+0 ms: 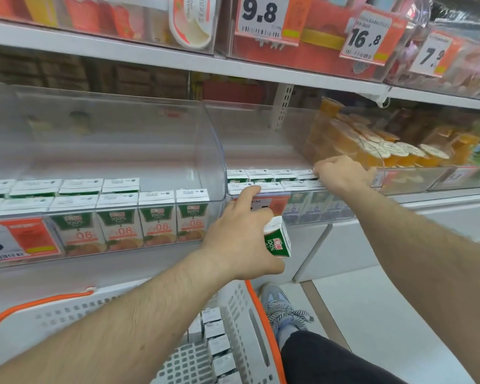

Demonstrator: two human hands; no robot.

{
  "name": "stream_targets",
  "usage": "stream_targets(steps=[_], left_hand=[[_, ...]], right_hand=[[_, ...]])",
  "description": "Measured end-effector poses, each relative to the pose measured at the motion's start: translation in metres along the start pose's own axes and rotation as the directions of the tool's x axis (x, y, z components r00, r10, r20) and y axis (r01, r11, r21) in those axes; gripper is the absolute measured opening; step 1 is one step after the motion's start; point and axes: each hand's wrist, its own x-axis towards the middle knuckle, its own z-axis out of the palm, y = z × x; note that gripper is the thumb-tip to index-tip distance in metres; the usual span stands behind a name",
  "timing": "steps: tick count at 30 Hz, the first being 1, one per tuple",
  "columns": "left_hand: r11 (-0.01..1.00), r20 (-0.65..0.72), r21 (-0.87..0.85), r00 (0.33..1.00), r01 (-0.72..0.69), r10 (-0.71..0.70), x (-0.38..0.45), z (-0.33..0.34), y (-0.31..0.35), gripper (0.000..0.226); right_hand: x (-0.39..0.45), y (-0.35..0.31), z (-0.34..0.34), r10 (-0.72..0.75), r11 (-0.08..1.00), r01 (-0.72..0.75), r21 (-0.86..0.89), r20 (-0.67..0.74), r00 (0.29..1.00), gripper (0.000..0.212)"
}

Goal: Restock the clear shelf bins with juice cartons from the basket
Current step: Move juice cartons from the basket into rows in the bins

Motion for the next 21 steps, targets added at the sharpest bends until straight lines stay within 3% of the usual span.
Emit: stream_targets(steps=[8,11,13,16,19,21], left_hand=[[0.993,0.035,-0.114,0.999,0.028,-0.024,0.001,-0.003,0.003,0.035],[0.948,-0.028,-0.318,1.000,-0.001,-0.008,-0.002,-0.005,0.002,0.029],[0.892,-0.062,-0.452,0.997,0.012,-0.045,-0.011,-0.012,0.004,0.030],[0.631,0.057,-0.767,0.992,0.115,-0.112,-0.033,-0.029,0.003,0.033],[0.417,0.166,-0.881,0.972,0.222,-0.165,-0.057,-0.045,-0.005,0.031],[0.263,0.254,-0.914,0.941,0.310,-0.225,-0.069,-0.052,-0.014,0.030]], right_hand=[[-0.004,-0.002,-0.008,-0.009,0.987,0.026,-0.156,0.111,0.994,0.070],[-0.003,-0.006,-0.011,0.039,0.962,0.021,-0.273,0.215,0.976,0.086],[-0.007,-0.009,-0.012,0.047,0.948,0.030,-0.317,0.231,0.972,0.085],[-0.026,-0.017,-0.015,-0.160,0.948,0.145,-0.285,-0.029,0.987,0.073],[-0.063,-0.040,-0.022,-0.384,0.923,0.370,-0.107,-0.335,0.860,0.058],[-0.093,-0.057,-0.025,-0.416,0.865,0.488,0.115,-0.379,0.827,0.057]])
